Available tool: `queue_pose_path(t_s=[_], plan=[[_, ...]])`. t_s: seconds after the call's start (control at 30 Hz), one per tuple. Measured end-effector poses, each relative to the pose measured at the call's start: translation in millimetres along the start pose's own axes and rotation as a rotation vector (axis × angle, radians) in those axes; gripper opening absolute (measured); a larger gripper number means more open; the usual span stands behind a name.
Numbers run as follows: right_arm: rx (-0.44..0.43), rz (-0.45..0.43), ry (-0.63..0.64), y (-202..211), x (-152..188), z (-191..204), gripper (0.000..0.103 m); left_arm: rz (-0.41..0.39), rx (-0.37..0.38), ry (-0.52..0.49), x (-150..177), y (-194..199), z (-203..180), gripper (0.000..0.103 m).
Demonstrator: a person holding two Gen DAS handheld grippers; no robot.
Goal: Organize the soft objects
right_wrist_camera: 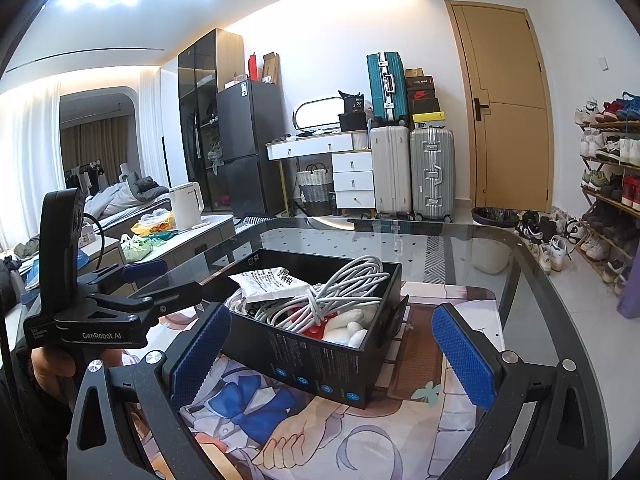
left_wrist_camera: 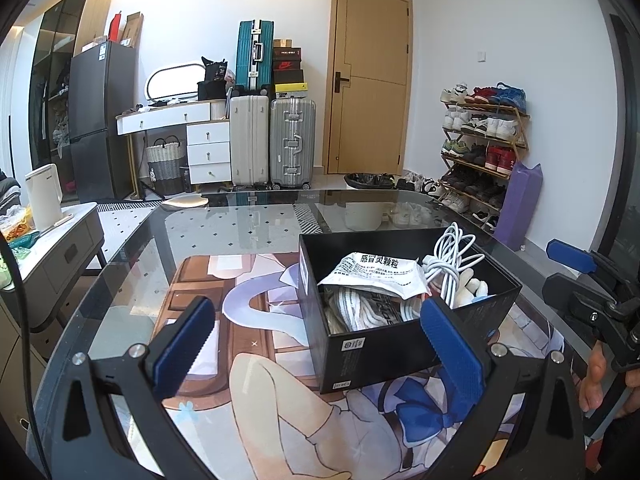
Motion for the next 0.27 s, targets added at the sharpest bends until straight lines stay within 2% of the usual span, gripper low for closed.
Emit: queue_pose_path(t_s=[0.27], plan=[[0.000,0.000,-0.001,-0.2,0.5,0.5,0.102,0.002,0.000,0.000,0.8,-0.3,-0.9,0.103]])
Point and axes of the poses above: each gripper's, at about its wrist camera, not at the fingertips, and y roughly against the way its jaws point, z to its left, x to its underside, the point moved 4 cm from there along -y, roughly the way its jaws point, and after that the axes turned 10 degrees about -z, right-handed, at the moved point
